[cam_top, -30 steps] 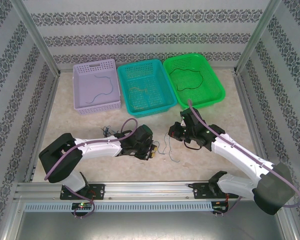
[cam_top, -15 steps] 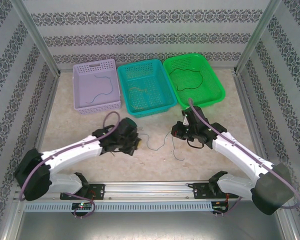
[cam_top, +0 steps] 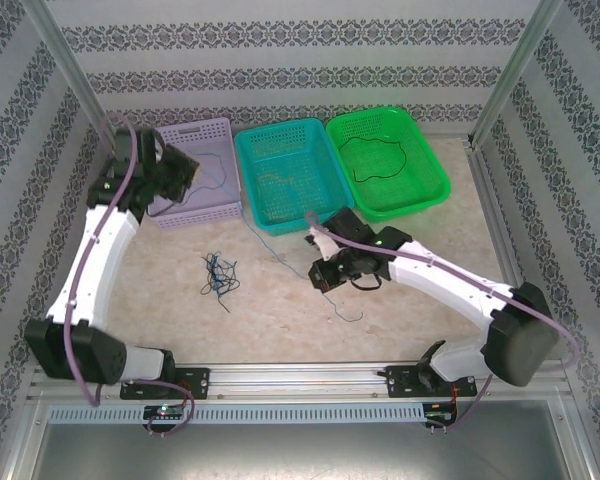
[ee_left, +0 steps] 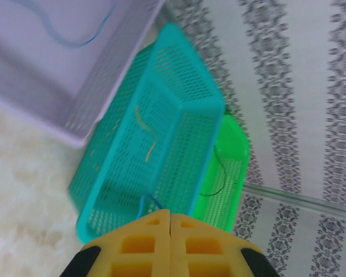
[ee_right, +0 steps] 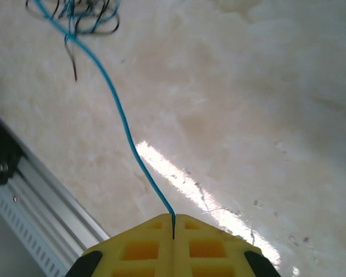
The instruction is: Untangle the cables
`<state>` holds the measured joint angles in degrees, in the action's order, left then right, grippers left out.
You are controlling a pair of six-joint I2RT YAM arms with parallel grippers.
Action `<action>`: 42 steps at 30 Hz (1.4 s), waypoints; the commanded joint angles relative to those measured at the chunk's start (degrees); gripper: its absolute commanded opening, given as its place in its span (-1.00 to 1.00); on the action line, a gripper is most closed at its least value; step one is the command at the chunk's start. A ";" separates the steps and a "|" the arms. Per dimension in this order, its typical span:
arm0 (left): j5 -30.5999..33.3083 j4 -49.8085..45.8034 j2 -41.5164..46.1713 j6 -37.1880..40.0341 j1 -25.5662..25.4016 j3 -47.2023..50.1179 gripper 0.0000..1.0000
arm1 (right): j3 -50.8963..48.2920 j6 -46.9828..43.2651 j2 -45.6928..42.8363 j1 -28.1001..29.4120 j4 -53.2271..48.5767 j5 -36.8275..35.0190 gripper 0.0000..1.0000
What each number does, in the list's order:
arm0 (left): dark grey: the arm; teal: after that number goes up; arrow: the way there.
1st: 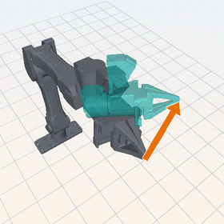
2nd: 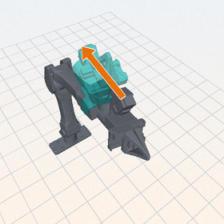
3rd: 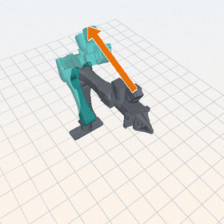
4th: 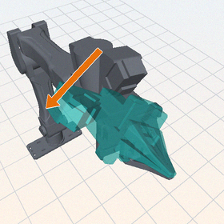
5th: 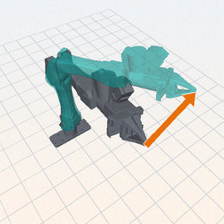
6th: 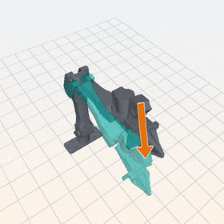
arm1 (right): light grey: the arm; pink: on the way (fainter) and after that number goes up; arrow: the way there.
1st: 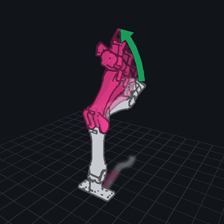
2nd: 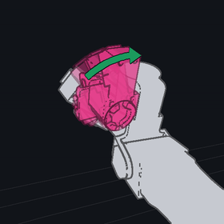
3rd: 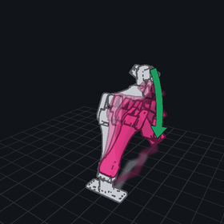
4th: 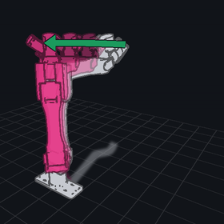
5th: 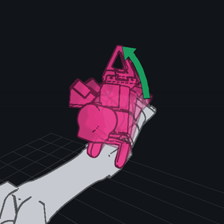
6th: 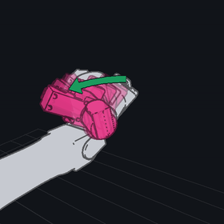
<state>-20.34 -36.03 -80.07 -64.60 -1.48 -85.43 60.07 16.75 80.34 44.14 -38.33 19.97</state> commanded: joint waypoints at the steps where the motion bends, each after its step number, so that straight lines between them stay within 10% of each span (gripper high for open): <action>1: -4.55 0.26 -5.61 10.87 2.03 -7.25 -1.00 | 3.64 -6.73 4.25 3.60 -4.88 2.52 -1.00; 14: -5.58 1.02 -5.39 7.51 1.54 -4.39 -1.00 | 4.57 5.45 9.15 1.46 4.16 5.21 -1.00; 22: -3.56 -1.93 -10.69 11.79 4.61 -12.81 -1.00 | 5.48 -1.73 11.90 1.35 5.94 14.94 -1.00; 32: -8.29 5.63 -12.25 8.98 3.79 -5.13 -1.00 | 12.66 -12.47 23.32 6.08 2.31 -16.83 -1.00; 42: -8.89 7.91 -2.46 6.98 3.23 9.75 -1.00 | 13.29 -15.10 27.55 8.22 1.17 -15.60 -0.34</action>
<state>-28.47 -30.81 -85.89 -57.45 2.22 -75.96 73.45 3.29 107.44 51.35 -35.46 5.96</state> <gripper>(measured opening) 0.047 0.310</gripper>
